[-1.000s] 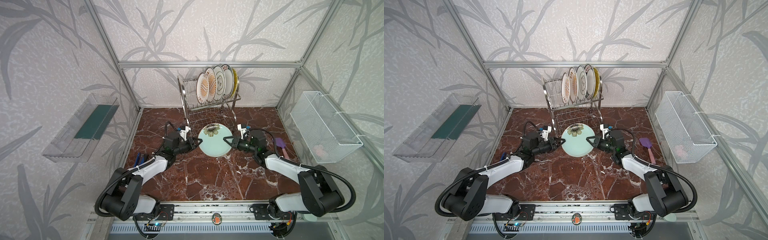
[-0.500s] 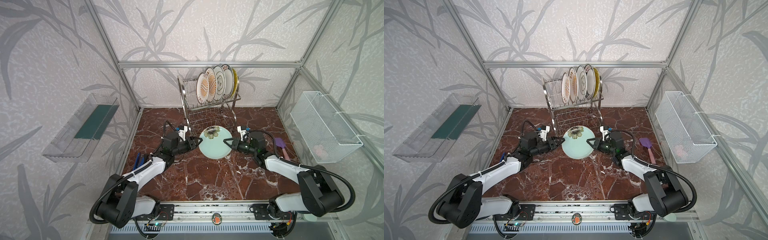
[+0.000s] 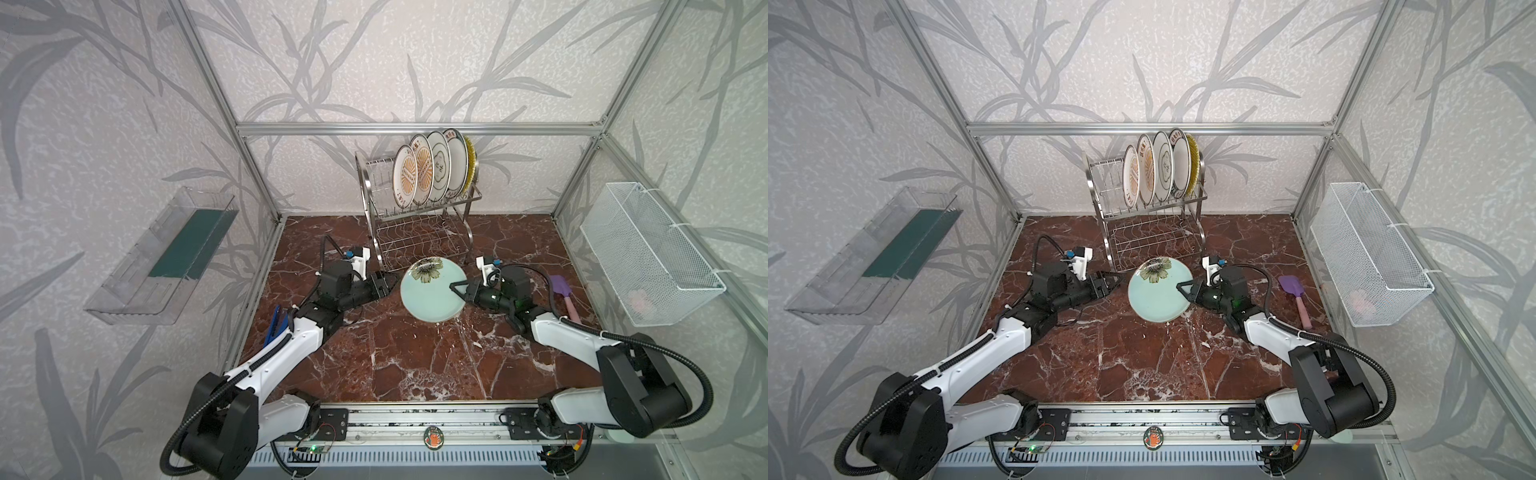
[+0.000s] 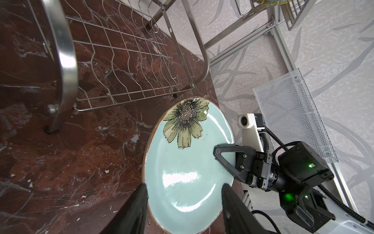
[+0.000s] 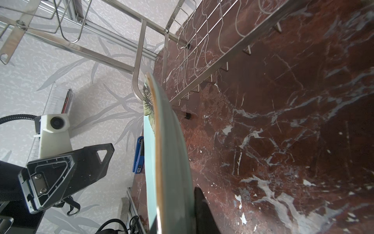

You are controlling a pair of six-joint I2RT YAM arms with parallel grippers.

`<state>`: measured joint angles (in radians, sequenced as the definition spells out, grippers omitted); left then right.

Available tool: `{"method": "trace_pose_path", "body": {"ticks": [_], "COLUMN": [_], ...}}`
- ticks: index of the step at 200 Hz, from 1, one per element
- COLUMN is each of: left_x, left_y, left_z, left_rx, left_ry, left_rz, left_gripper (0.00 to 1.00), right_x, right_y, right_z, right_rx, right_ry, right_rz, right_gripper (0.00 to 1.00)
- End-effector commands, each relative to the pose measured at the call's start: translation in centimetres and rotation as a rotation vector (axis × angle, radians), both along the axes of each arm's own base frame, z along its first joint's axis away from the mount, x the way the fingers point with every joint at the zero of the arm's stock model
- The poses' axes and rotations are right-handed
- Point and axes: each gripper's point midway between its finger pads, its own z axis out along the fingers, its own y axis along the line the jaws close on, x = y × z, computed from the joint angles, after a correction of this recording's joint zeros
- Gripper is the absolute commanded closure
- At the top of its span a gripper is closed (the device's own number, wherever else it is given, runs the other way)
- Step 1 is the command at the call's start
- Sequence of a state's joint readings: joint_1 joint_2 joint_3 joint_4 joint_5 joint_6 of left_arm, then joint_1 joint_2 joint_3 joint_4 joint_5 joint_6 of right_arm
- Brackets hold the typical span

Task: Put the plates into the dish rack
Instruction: 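Close the right gripper on the rim and tilt the plate upright with both, then lift the pale green plate upright with both grippers toward the rack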

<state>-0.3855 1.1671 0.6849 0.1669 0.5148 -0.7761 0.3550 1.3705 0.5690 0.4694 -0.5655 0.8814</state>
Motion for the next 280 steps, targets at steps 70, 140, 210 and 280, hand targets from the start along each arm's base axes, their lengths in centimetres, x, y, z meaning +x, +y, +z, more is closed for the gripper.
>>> {"method": "trace_pose_path", "body": {"ticks": [70, 140, 210, 280], "left_x": [-0.5, 0.0, 0.6, 0.8], "left_y": [0.9, 1.5, 2.1, 3.5], "left_z": [6.0, 10.4, 12.0, 11.8], "left_rx": [0.141, 0.166, 0.266, 0.349], "left_ry": [-0.136, -0.228, -0.272, -0.334], "left_rz": [-0.035, -0.053, -0.070, -0.036], "left_gripper": [0.42, 0.41, 0.39, 0.39], "right_x": [0.0, -1.2, -2.0, -2.5], "right_y": [0.6, 1.1, 1.7, 2.3], "right_z": [7.1, 10.9, 14.4, 18.9], "right_rx": [0.065, 0.038, 0.056, 0.046], "right_ry": [-0.203, -0.299, -0.403, -0.539], "right_rz": [0.037, 0.094, 0.158, 0.196], "right_gripper": [1.00, 1.00, 1.00, 1.00]}}
